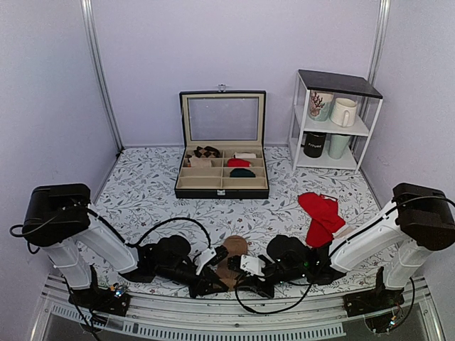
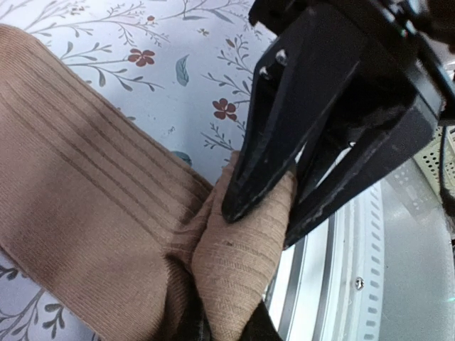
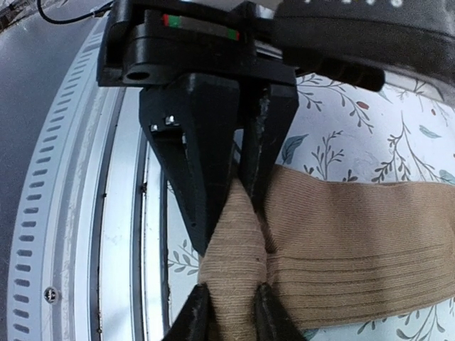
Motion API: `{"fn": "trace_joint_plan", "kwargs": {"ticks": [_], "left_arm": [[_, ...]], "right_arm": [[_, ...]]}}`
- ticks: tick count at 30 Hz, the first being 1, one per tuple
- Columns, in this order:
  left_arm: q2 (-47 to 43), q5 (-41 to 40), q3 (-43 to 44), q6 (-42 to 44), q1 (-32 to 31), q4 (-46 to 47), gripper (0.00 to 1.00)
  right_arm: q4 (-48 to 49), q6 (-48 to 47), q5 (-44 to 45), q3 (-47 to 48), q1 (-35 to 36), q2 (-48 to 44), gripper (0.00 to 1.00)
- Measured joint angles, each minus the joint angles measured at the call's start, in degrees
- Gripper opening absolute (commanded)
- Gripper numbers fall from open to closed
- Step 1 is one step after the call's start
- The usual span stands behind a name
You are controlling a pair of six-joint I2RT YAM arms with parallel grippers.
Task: Roll the socks
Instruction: Roll a pair of socks at the center of the board.
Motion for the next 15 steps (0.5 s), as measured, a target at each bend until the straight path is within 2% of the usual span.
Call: {"fn": "trace_joint_plan", "kwargs": {"ticks": [3, 7, 9, 12, 13, 15], "left_arm": [[-0.02, -0.04, -0.07, 0.00, 0.02, 0.02, 0.00], [-1.57, -0.90, -0.57, 0.04, 0.02, -0.81, 0.22], [-3.02, -1.62, -0.81, 0.81, 0.00, -2.49, 0.37], [-7.80, -4.44, -1.86, 2.49, -0.96, -6.51, 0.55], [-9.64, -5.95, -2.14, 3.50, -1.44, -7.93, 0.60], [-14.49, -9.66, -2.47, 5.40, -3.34, -11.37, 0.62]], "right_arm": [[-0.94, 1.25, -0.48, 0.90, -0.02, 0.68, 0.13], [-1.31, 2.75, -1.55, 1.97, -0.04, 1.84, 0.08], [-1.01, 3.96, -2.51, 2.49, -0.17, 2.60, 0.08], [-0.07, 7.04, -6.45, 3.19, -2.03, 4.11, 0.07], [0.13, 8.31, -8.26, 3.41, -2.95, 4.52, 0.07], [0.00, 10.49, -12.41, 3.87, -4.83, 5.09, 0.07]]}}
